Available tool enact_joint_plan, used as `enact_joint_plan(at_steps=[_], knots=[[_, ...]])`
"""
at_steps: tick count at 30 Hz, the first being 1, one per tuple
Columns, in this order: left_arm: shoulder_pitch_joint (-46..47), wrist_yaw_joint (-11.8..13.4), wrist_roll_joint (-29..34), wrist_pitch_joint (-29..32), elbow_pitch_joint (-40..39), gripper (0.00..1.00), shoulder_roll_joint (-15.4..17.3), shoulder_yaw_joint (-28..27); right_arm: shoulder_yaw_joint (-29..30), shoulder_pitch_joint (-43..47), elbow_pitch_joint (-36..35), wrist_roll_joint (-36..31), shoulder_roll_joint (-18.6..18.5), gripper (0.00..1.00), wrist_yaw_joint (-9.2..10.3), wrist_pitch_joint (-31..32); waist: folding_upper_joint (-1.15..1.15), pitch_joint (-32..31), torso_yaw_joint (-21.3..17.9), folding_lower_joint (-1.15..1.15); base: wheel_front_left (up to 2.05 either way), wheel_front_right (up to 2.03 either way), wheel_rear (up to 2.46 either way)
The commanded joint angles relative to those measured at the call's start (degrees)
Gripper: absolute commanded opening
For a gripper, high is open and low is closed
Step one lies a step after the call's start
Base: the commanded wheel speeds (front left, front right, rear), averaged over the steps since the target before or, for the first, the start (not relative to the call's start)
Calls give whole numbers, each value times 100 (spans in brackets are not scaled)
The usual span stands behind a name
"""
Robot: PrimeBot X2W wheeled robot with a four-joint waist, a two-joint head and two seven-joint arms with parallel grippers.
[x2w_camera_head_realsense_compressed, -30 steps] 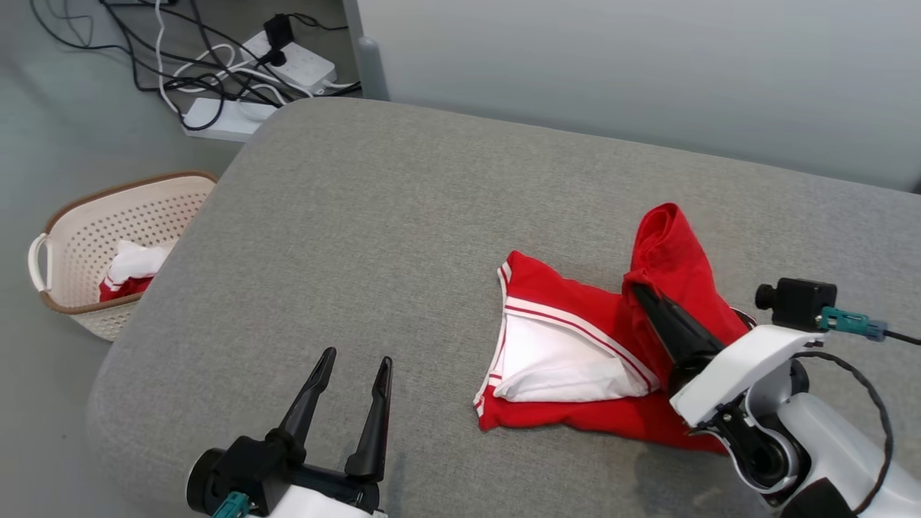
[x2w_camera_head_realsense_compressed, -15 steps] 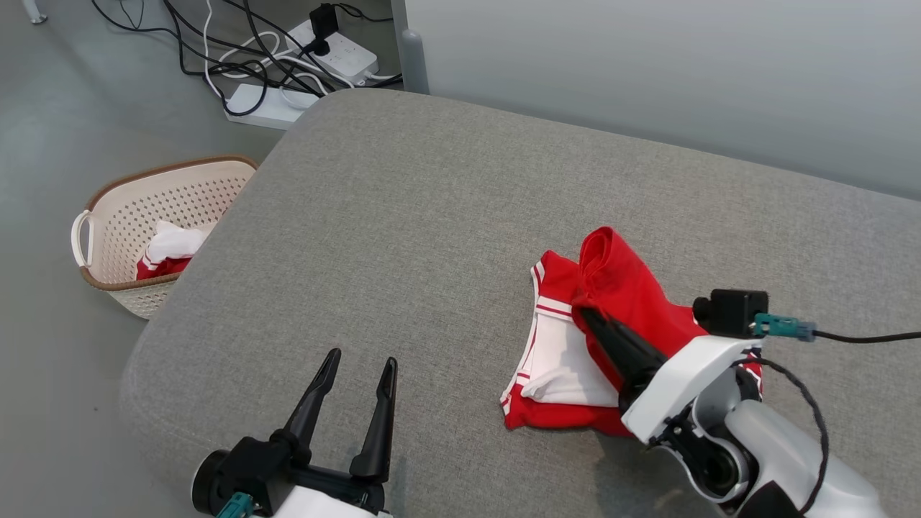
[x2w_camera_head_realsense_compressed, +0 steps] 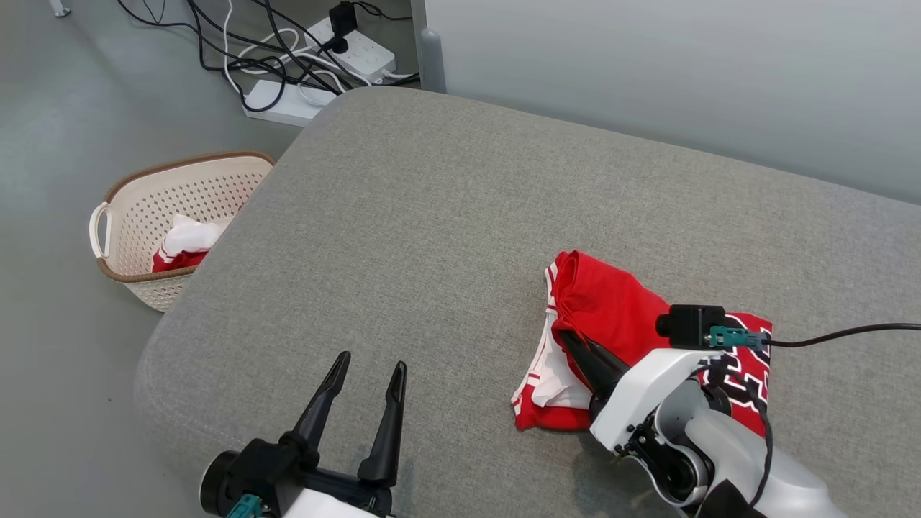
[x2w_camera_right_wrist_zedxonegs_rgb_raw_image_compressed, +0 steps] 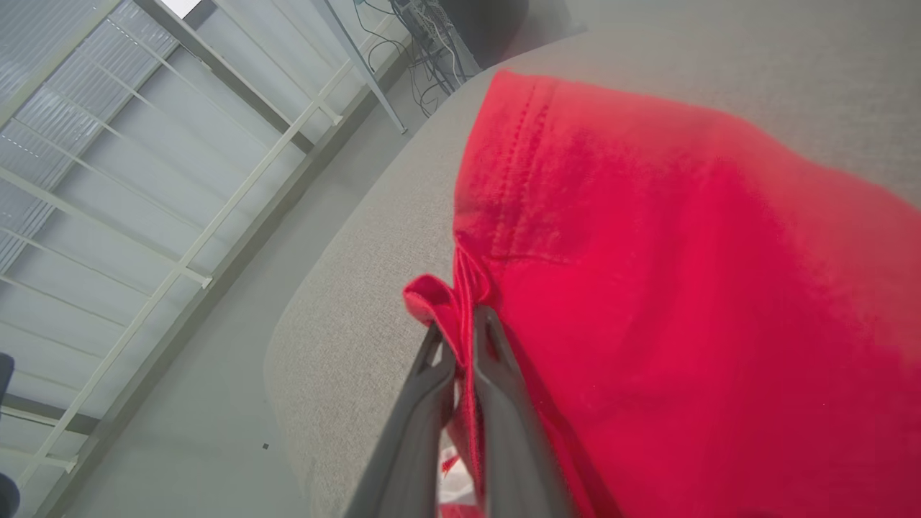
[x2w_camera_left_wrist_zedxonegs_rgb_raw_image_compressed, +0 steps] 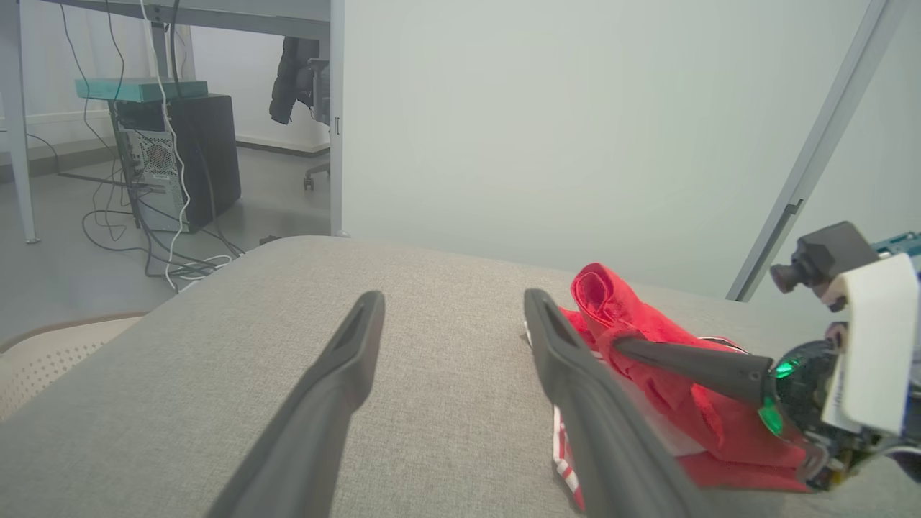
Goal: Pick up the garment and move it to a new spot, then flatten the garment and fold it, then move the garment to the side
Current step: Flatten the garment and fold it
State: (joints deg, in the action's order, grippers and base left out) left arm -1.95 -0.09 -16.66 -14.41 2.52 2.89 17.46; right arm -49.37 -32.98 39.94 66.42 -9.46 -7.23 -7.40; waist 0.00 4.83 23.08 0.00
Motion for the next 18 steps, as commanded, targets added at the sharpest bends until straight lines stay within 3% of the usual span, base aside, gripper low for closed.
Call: enact_joint_plan(at_steps=[1, 2, 12, 18], knots=[[211, 38, -18, -59, -126, 100, -2, -161, -90, -150, 13, 84, 130, 36, -25, -118, 0, -12, 15, 0, 0, 0, 0], [212, 39, -17, -59, -121, 100, -2, -155, -108, -166, 91, 124, 173, 97, -25, -134, 0, -19, 23, 0, 0, 0, 0], [163, 39, 2, -59, -99, 100, -2, -180, -426, -265, 193, 339, 323, 100, -25, -308, 0, -88, -5, 0, 0, 0, 0], [174, 47, 0, -59, -125, 100, -2, -226, -587, -357, 9, 240, 170, 100, -25, -565, 0, -110, -174, 0, 0, 0, 0]])
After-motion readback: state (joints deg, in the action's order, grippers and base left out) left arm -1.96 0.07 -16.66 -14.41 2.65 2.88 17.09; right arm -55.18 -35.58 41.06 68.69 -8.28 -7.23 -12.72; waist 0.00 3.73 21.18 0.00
